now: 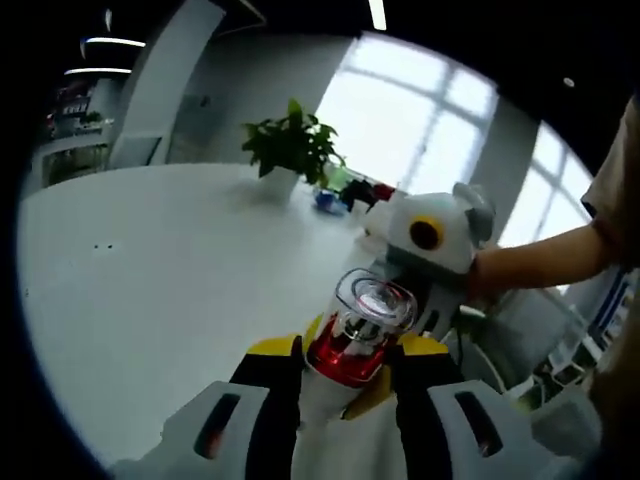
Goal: Arrange the skincare products in the storage area until every visible bottle or jar stands upright without overlapping.
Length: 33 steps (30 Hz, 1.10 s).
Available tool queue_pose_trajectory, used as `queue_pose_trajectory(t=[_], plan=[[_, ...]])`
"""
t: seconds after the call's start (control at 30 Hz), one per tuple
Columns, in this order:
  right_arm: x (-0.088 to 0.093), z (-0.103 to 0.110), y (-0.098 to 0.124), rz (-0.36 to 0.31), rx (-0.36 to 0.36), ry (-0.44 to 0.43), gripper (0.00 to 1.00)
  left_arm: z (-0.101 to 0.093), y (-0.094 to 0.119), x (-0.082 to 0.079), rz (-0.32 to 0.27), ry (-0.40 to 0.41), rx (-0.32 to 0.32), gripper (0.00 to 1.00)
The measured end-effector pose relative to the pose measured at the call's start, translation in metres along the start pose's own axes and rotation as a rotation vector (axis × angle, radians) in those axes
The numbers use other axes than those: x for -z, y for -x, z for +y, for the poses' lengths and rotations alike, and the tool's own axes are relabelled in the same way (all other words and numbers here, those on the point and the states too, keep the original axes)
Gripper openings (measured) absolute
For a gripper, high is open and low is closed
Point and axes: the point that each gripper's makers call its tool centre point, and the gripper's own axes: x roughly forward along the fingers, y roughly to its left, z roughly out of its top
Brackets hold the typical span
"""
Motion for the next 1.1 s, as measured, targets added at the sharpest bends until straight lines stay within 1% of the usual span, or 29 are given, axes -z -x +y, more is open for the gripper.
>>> queue_pose_trajectory(t=[0.1, 0.2, 0.23, 0.37, 0.53, 0.6, 0.77, 0.8, 0.87, 1.0, 1.1], plan=[[0.002, 0.000, -0.001, 0.001, 0.013, -0.010, 0.31, 0.000, 0.001, 0.003, 0.010, 0.004, -0.006, 0.34], [0.014, -0.003, -0.001, 0.063, 0.045, 0.017, 0.30, -0.001, 0.002, 0.005, 0.016, 0.007, -0.010, 0.35], [0.017, -0.003, -0.002, 0.072, 0.054, 0.027, 0.30, -0.001, 0.002, 0.007, 0.019, 0.006, -0.012, 0.36], [0.021, -0.001, 0.000, 0.065, 0.083, 0.010, 0.31, -0.002, 0.006, 0.013, 0.032, 0.008, -0.027, 0.43], [0.020, 0.003, 0.009, 0.047, 0.119, -0.040, 0.41, -0.004, 0.015, 0.017, 0.038, 0.013, -0.042, 0.48], [0.021, 0.008, 0.012, 0.050, 0.124, -0.046, 0.42, -0.005, 0.020, 0.020, 0.045, 0.017, -0.049, 0.50], [0.019, 0.020, 0.018, 0.050, 0.141, -0.063, 0.48, -0.011, 0.038, 0.025, 0.052, 0.024, -0.069, 0.52], [0.017, 0.022, 0.019, 0.040, 0.148, -0.068, 0.49, -0.012, 0.041, 0.026, 0.053, 0.026, -0.072, 0.53], [0.015, 0.029, 0.019, 0.019, 0.156, -0.085, 0.51, -0.013, 0.050, 0.031, 0.062, 0.031, -0.091, 0.56], [0.020, 0.041, 0.018, 0.021, 0.177, -0.113, 0.59, -0.018, 0.071, 0.046, 0.073, 0.071, -0.132, 0.65], [0.018, 0.054, 0.020, 0.015, 0.179, -0.125, 0.60, -0.022, 0.087, 0.057, 0.081, 0.084, -0.163, 0.69]])
